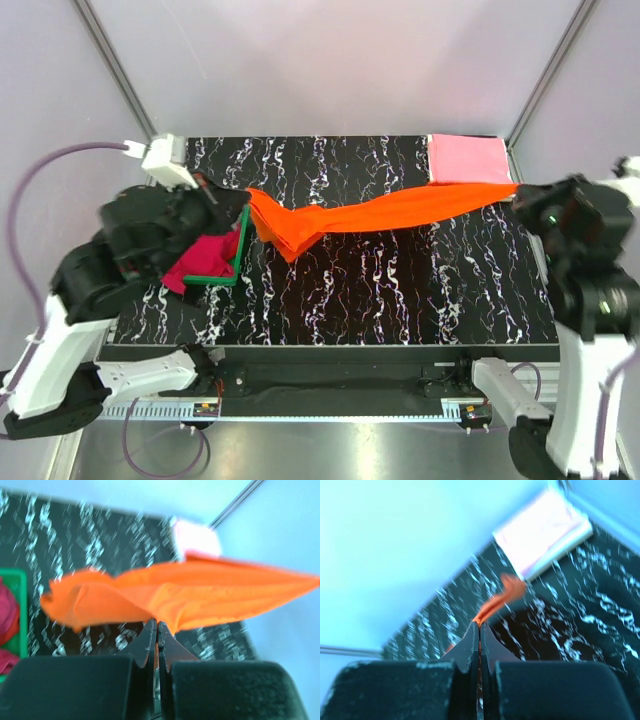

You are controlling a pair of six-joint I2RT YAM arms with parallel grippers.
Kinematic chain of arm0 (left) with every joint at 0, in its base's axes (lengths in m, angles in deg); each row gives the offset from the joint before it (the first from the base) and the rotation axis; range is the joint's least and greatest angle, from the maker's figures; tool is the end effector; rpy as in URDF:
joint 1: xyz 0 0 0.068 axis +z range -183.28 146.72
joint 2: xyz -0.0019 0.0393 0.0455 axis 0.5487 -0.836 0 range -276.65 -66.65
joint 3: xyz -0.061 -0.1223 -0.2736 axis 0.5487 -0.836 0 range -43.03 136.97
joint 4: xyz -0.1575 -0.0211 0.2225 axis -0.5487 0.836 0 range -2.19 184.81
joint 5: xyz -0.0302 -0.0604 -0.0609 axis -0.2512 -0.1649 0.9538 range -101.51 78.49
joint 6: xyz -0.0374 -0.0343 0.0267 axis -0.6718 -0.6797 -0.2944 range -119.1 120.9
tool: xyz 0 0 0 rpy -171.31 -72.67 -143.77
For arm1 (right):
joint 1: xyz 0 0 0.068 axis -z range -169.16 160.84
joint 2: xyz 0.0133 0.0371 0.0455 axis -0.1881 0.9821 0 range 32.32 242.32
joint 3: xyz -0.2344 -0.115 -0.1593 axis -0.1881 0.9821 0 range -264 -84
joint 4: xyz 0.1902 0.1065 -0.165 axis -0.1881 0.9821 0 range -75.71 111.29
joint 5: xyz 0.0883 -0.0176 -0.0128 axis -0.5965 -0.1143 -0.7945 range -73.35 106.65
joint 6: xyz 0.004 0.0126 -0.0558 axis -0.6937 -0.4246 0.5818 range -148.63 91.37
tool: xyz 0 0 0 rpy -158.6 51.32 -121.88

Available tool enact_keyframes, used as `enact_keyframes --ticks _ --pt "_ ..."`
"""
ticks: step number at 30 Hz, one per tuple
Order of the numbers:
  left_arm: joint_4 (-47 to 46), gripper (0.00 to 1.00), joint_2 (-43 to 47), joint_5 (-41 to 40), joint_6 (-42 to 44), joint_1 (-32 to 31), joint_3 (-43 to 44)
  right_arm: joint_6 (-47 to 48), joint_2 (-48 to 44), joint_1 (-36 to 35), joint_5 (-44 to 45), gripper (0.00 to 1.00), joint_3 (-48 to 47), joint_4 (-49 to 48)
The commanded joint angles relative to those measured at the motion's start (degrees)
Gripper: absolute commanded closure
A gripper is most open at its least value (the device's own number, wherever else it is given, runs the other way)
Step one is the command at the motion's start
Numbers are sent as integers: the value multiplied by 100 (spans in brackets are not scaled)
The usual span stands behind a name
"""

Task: Fold and stack the t-shirts
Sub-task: Flatten the tshirt out

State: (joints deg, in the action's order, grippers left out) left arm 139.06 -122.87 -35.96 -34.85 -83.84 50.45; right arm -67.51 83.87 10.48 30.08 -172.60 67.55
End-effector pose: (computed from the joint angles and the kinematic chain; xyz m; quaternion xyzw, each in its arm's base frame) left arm 0.0960 -0.0904 0.5381 -0.0300 0.7805 -0.2898 0.5531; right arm 0.1134 -0.0087 0.5183 0.3282 0.7267 0.1121 0.5930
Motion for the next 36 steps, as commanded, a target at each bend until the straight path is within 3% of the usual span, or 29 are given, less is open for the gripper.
enact_keyframes --ticks 1,5,11,17,18,23,25,30,36 --pt "-9 100 103 219 112 -15 557 29 -540 1 616 100 -640 484" --pt "-27 100 208 677 24 -15 936 64 -962 1 652 100 -1316 703" --pt "-18 100 -124 1038 164 -15 1559 99 -753 1 476 100 -1643 836" --pt "149 100 -950 -85 770 125 1912 450 -77 1 599 100 -898 -112" --pt "140 100 -1256 -78 814 274 1973 512 56 1 608 100 -827 -270" --pt "-175 100 -2329 1784 683 2084 2376 556 1354 1 617 100 -1097 -991" --pt "-211 100 -2971 2048 613 2627 3034 757 1743 1 695 100 -1475 -1350" --pt "-843 100 -4088 2418 577 3062 4485 1390 3307 1 1214 100 -3134 -1599" --pt "-2037 100 -4046 2568 464 3097 4707 2049 4697 256 1531 100 -5956 -1239"
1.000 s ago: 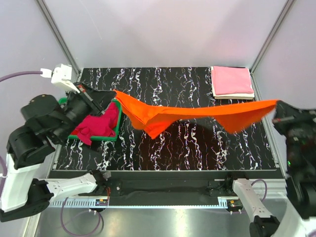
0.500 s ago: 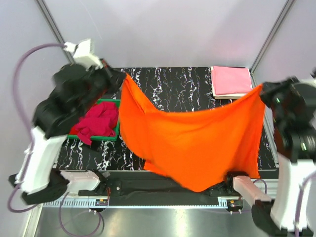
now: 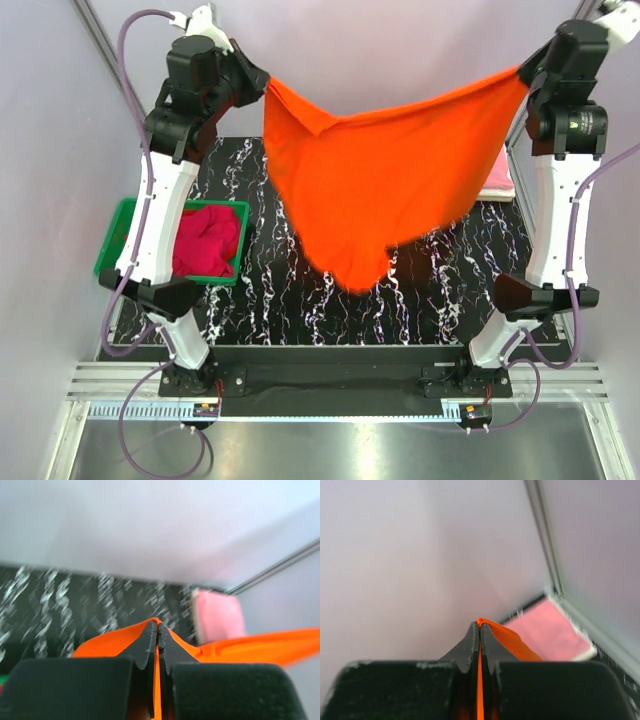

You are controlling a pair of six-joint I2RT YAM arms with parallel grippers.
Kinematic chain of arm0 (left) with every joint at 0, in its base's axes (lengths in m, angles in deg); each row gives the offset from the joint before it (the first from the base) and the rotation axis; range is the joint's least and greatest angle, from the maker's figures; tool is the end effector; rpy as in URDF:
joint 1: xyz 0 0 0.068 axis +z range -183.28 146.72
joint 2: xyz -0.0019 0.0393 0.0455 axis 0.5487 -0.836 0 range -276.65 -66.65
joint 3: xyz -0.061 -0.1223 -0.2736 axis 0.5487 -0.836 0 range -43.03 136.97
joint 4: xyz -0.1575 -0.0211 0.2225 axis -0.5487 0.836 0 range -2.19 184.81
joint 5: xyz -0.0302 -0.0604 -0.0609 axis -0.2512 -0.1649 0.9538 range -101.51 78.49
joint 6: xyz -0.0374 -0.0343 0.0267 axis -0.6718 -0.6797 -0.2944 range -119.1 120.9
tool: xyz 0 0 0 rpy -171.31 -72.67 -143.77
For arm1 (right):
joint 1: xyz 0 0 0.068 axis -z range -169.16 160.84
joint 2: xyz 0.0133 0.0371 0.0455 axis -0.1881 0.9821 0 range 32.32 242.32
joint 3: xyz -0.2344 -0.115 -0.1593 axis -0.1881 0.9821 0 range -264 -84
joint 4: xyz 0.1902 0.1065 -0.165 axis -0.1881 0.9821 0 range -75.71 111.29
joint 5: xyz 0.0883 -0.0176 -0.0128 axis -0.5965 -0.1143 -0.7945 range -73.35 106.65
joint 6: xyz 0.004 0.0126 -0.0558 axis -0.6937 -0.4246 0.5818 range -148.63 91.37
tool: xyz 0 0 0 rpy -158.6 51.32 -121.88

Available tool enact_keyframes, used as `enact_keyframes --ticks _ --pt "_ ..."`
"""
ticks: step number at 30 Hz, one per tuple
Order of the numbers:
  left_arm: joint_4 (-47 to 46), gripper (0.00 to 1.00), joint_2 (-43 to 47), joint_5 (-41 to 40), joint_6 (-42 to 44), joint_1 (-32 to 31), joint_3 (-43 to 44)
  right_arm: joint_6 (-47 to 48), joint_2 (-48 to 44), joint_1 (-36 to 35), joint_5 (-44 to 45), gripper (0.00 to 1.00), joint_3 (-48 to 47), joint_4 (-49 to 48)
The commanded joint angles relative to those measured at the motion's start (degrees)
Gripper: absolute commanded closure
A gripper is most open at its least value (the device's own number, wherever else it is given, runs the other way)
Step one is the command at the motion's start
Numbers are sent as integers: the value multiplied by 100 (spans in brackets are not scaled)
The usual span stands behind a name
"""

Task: Fold and stack the t-shirts
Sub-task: Flatten the tshirt out

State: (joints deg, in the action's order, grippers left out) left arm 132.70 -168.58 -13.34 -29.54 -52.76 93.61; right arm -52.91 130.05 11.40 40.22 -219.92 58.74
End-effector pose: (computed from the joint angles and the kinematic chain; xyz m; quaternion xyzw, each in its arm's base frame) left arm 0.3512 -0.1229 0.5809 -0.0834 0.7625 -0.2595 0.5867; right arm 0.3360 -0.0195 0.6031 0.2899 0.6826 -0.0146 0.6706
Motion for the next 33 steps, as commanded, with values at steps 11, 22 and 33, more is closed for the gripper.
enact_keyframes --ticks 11,22,33 --pt "-3396 100 2868 1122 -234 -20 -4013 599 -1429 454 833 100 1851 -858" --pt "-3759 100 5725 1404 -849 -55 -9431 -692 -3725 454 254 100 6662 -939" --pt "-3460 100 6098 1668 -1219 -64 -11115 -2696 -4166 480 535 100 8660 801"
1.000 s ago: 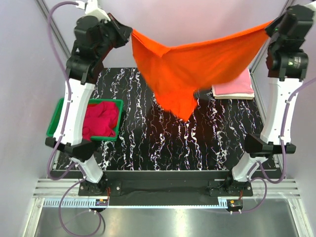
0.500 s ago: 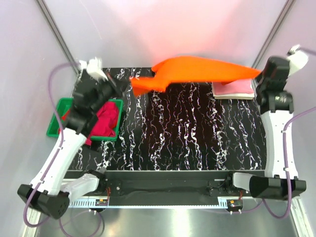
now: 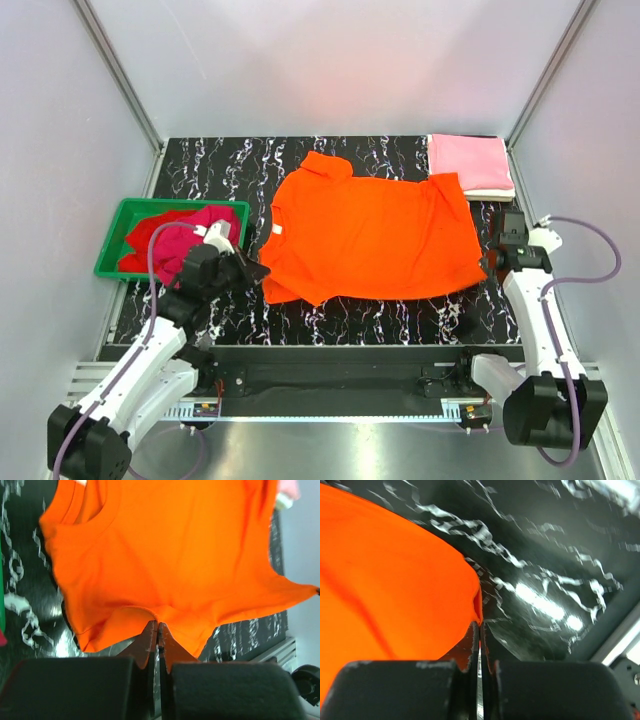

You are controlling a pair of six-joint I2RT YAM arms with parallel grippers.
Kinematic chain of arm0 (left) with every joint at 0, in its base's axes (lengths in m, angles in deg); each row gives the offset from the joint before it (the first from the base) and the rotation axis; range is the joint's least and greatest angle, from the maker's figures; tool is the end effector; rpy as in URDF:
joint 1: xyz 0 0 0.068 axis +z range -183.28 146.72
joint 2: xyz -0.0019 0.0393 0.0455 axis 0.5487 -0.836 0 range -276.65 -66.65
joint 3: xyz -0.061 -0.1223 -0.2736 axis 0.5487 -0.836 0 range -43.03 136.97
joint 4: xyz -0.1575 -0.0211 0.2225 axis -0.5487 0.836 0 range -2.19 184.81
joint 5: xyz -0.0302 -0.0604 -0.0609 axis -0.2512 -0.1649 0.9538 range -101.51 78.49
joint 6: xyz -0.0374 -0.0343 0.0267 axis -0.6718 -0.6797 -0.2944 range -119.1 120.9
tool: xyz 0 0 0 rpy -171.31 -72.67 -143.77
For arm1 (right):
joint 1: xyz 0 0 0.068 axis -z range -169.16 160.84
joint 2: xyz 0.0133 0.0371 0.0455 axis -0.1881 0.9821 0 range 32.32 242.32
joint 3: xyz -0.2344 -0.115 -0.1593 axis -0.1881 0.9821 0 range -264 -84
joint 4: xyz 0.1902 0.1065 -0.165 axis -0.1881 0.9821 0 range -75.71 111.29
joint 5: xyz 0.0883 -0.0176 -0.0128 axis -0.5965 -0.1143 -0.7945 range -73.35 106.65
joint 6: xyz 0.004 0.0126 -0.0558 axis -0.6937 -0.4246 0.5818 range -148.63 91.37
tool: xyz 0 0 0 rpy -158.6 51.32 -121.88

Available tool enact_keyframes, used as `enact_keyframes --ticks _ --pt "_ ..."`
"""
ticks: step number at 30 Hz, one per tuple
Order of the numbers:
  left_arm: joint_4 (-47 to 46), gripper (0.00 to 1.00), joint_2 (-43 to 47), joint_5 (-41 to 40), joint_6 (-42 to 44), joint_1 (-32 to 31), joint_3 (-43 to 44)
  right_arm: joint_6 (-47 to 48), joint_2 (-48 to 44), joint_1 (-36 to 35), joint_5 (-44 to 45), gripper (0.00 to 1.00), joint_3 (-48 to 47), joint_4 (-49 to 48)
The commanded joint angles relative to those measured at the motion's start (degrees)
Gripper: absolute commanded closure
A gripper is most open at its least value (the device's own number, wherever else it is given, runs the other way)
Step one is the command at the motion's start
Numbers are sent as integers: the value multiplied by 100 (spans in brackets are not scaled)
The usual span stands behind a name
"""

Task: Fold and stack the t-shirts
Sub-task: Flatten the tshirt out

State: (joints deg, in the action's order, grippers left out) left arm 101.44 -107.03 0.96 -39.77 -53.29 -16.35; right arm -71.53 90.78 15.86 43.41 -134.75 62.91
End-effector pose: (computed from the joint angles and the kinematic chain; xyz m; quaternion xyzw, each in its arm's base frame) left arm 0.1459 -0.0625 0.2516 -0.0967 0.8455 -0.3411 0.3993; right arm 0.1864 -0.0347 0.3005 0.4393 0.8238 -0.1181 0.3383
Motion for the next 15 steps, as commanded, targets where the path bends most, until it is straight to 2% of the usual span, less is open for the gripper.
enact_keyframes --ticks 1,6,15 --pt "-300 100 -110 230 -196 -12 -162 -948 -308 35 207 100 274 446" --pt "-133 100 -216 116 -144 -12 -75 -1265 -607 35 250 100 521 622" --pt "895 100 82 -437 -135 -20 328 -1626 -1143 35 427 100 557 799"
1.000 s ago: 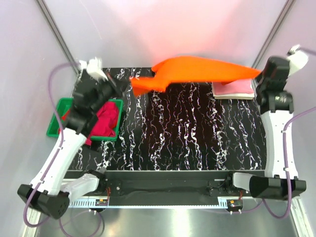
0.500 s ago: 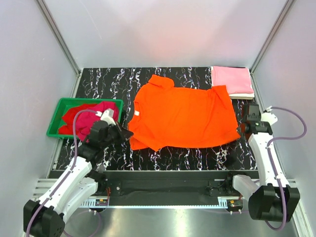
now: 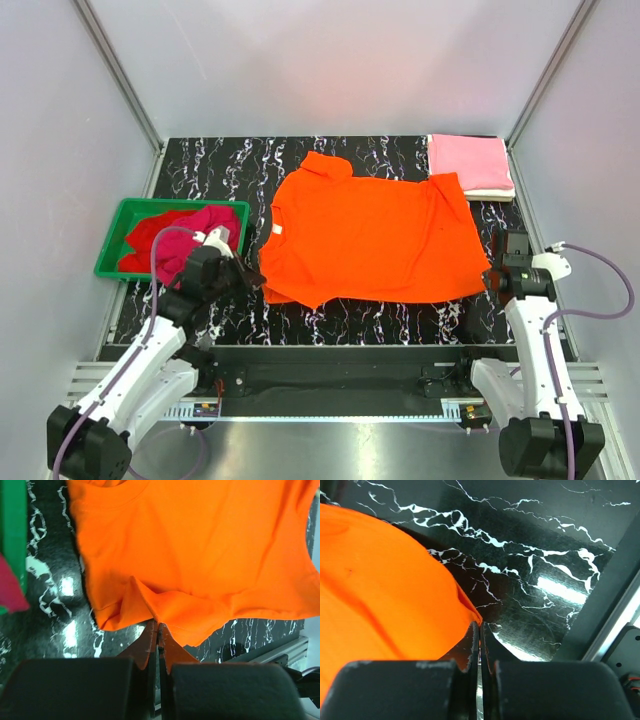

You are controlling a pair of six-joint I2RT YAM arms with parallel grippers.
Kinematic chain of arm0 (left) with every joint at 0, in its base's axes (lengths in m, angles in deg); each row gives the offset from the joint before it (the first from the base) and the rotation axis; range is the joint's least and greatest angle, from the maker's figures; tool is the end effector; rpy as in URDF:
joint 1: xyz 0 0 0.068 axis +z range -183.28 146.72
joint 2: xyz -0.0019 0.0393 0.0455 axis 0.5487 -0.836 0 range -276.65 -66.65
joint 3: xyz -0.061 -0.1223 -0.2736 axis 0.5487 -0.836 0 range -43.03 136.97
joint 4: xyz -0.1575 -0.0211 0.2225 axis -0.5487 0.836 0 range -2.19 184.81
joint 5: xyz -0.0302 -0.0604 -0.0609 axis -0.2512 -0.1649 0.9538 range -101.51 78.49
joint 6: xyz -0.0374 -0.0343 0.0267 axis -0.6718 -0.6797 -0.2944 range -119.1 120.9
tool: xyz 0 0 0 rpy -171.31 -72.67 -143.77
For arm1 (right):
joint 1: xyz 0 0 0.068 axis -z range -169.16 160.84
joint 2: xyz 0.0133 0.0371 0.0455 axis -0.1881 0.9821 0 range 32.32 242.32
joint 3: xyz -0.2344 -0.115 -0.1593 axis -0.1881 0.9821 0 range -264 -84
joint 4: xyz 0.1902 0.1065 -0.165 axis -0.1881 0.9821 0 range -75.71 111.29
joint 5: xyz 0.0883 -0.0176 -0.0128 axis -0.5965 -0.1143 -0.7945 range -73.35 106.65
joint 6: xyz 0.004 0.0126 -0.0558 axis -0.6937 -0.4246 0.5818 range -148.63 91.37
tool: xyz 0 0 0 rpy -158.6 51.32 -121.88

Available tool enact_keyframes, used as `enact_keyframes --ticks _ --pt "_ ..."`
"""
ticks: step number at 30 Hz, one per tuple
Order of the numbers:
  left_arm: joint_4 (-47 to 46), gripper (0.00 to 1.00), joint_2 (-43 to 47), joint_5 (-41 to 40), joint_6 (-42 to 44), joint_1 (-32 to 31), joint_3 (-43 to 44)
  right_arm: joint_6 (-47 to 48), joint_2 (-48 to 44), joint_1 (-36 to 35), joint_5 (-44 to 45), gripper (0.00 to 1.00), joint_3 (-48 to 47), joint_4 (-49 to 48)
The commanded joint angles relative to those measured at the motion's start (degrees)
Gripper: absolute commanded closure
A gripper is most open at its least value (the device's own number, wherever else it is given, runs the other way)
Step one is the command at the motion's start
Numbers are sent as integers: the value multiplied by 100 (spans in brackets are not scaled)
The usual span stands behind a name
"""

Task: Fold and stack the t-shirts
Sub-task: Flatten the tshirt out

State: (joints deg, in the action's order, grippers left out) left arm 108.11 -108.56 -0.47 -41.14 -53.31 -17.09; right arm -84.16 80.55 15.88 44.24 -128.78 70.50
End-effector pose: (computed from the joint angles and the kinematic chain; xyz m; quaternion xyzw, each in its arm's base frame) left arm 0.1422 -0.0602 0.2320 -0.1268 0.8799 -0.3054 0.3411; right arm 0.1358 -0.0308 0.2852 0.5265 0.7780 -0.0998 0.3280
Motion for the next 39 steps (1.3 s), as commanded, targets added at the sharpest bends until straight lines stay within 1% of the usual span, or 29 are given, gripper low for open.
enact_keyframes --ticks 1,2,3,4,6,7,9,10,12,13,14,15,16,17,18,21,24,28,30,32,36,39 --pt "255 100 253 -357 20 -18 508 -232 -121 32 247 100 -214 -126" --pt "273 100 245 -427 90 -18 640 396 -94 32 64 100 -364 -676" --pt "369 100 201 -602 152 -1 850 672 -59 32 -295 100 -565 -864" --pt "440 100 -17 -673 222 -1 1452 788 80 32 -377 100 -1107 -953" --pt "711 100 -351 -753 511 -10 2228 1148 265 32 -605 100 -1751 -1129" --pt "817 100 -666 -753 608 -10 3076 1271 501 32 -597 100 -2468 -1086" --pt "1072 100 -914 -753 819 -18 3906 1658 696 32 -702 100 -3131 -980" --pt "1134 100 -1107 -745 881 -18 4668 1842 880 32 -807 100 -3743 -936" --pt "1327 100 -1379 -779 1057 -10 5410 2124 1100 32 -1087 100 -4361 -665" --pt "1415 100 -1459 -806 1110 -10 6118 2334 1136 32 -1237 100 -4852 -620" --pt "1485 100 -1556 -850 1189 -18 6456 2388 1171 32 -1361 100 -5091 -454" --pt "1608 100 -1705 -850 1216 -18 7060 2415 1224 32 -1362 100 -5329 -339" --pt "1670 100 -1776 -876 1233 -18 7353 2467 1233 24 -1362 100 -5758 -243" --pt "1740 100 -1838 -885 1251 -18 7608 2520 1233 32 -1353 100 -5953 -102" --pt "1845 100 -1925 -920 1260 -10 8072 2564 1198 32 -1362 100 -6268 -66" --pt "1934 100 -1979 -885 1234 -10 8628 2714 1137 32 -1467 100 -6762 39" --pt "1970 100 -1935 -745 1163 -18 8902 2802 1040 32 -1590 100 -7079 118" --pt "2022 100 -1917 -473 1137 -18 9131 2811 908 32 -1599 100 -7273 198" --pt "2066 100 -1961 -393 1154 -10 9149 2776 873 32 -1590 100 -7213 198" --pt "2162 100 -2057 -506 1259 -18 9123 2758 881 32 -1512 100 -7107 154" --pt "2233 100 -2479 -612 1374 -10 9061 2793 1048 32 -1424 100 -6669 -91" --pt "2251 100 -2970 -911 1497 -1 9131 2758 1302 32 -1388 100 -6422 -460"
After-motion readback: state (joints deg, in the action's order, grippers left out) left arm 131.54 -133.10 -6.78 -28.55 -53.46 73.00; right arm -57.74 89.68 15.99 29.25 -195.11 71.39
